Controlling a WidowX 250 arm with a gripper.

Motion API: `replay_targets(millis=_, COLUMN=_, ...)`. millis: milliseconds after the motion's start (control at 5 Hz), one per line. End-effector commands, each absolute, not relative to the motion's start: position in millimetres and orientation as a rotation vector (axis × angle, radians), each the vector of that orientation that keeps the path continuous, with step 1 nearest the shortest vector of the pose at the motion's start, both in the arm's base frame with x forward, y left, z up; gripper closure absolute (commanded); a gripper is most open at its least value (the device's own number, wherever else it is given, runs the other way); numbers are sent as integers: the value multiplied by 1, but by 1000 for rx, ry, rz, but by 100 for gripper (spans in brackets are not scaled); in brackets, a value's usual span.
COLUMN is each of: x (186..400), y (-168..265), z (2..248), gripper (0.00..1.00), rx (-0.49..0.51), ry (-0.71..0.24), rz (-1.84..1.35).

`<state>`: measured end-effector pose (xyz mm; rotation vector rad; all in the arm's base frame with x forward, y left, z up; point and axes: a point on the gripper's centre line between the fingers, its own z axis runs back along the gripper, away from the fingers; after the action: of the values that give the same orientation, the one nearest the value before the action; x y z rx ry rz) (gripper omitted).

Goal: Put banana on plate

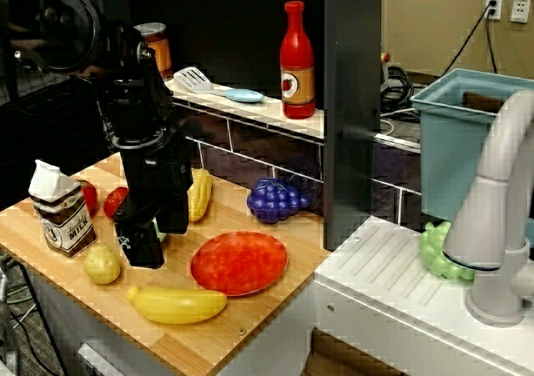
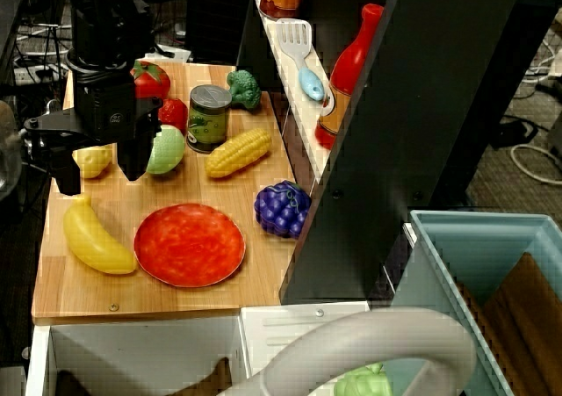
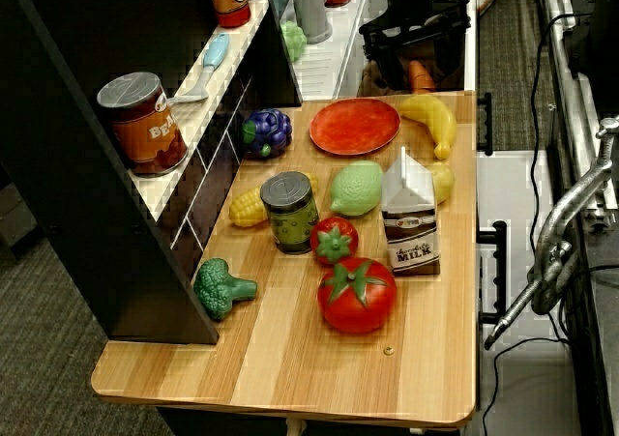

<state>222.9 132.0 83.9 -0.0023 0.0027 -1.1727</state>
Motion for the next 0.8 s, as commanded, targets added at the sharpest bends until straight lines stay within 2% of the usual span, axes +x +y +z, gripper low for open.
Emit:
replay_targets(millis=0, x=223, y=132, z=84, gripper=0, rx=-2, ry=3, rz=-1173)
replay_targets(millis=200, x=215, y=126, z=63, gripper=0, rx=21, ry=18, rz=-1169)
replay_targets(millis=600, x=208, y=125, z=50, gripper=0, rx=18, ry=-7, rz=-1138)
